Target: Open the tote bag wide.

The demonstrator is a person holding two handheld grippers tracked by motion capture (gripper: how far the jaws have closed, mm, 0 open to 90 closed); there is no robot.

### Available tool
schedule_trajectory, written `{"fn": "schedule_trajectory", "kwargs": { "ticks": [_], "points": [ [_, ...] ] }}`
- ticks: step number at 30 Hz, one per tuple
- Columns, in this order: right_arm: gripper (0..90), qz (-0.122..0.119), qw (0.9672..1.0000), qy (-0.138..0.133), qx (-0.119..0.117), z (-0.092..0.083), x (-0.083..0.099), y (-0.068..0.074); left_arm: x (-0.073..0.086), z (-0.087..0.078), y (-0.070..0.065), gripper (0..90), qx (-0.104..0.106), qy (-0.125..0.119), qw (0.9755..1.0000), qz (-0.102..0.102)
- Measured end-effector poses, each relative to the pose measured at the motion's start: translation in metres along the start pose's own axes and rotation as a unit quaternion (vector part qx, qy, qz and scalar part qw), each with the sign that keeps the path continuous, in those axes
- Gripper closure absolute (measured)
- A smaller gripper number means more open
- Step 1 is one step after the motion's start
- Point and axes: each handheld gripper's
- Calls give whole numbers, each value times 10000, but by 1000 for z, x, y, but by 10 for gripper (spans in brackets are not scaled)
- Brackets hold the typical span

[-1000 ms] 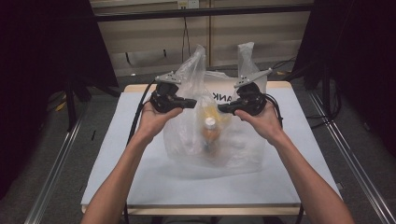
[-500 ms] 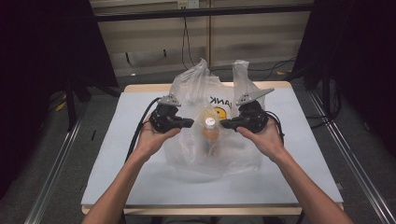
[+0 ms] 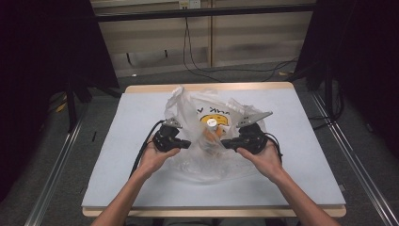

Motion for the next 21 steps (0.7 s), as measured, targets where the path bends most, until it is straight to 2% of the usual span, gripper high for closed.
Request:
{"fn": "schedule_trajectory", "kwargs": {
  "ticks": [2, 3, 5, 6, 7, 8, 9, 10, 12, 13, 14, 15, 16, 17, 19, 20, 21],
  "points": [
    [900, 30, 10000, 26, -21, 2, 3, -1, 3, 3, 2, 900, 2, -4, 10000, -34],
    [900, 24, 10000, 59, -20, 4, 6, -3, 7, 6, 2, 900, 30, -5, 9998, -207],
    [900, 126, 9999, 15, -15, 8, 12, -9, 12, 10, 5, 900, 74, -11, 9998, -165],
    [900, 175, 9998, -7, -10, 9, 16, -12, 15, 13, 2, 900, 109, -110, 9994, -312],
    [900, 199, 9998, -29, -41, 11, 19, -15, 16, 15, 4, 900, 101, -90, 9998, -152],
    [900, 236, 9997, -30, -49, 14, 23, -17, 19, 15, -1, 900, 133, -62, 9984, -541],
    [900, 270, 9996, 16, -78, 16, 25, -19, 21, 18, 4, 900, 252, -268, 9991, -193],
    [900, 312, 9995, 11, -105, 21, 31, -22, 21, 19, 2, 900, 292, -255, 9992, -71],
    [900, 330, 9994, 0, -115, 23, 34, -25, 21, 17, 1, 900, 273, -213, 9994, -35],
    [900, 391, 9992, -38, -114, 27, 40, -31, 21, 16, 0, 900, 307, -251, 9992, -67],
    [900, 391, 9992, -38, -114, 27, 40, -31, 21, 15, -4, 900, 384, -294, 9985, -265],
    [900, 474, 9988, -49, -115, 28, 42, -33, 21, 11, -7, 900, 480, -409, 9976, -289],
    [900, 437, 9989, -89, -168, 31, 45, -35, 21, 4, -11, 900, 427, -444, 9979, -195],
    [900, 411, 9990, 41, -159, 35, 48, -35, 21, -2, -17, 900, 357, -401, 9986, -23],
    [900, 319, 9992, 75, -208, 41, 51, -35, 25, -12, -26, 900, 447, -488, 9978, 10],
    [900, 319, 9992, 75, -208, 41, 51, -35, 25, -12, -26, 900, 447, -488, 9978, 10],
    [900, 378, 9990, 185, -143, 43, 52, -35, 27, -13, -27, 900, 425, -517, 9978, 18]
  ]
}}
Point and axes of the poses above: each handheld gripper's, and its own axes: z roughly forward along the jaws, x roughly out of its underside, y roughly to its left, and after that the axes turned 3 degrees about -x, right-handed
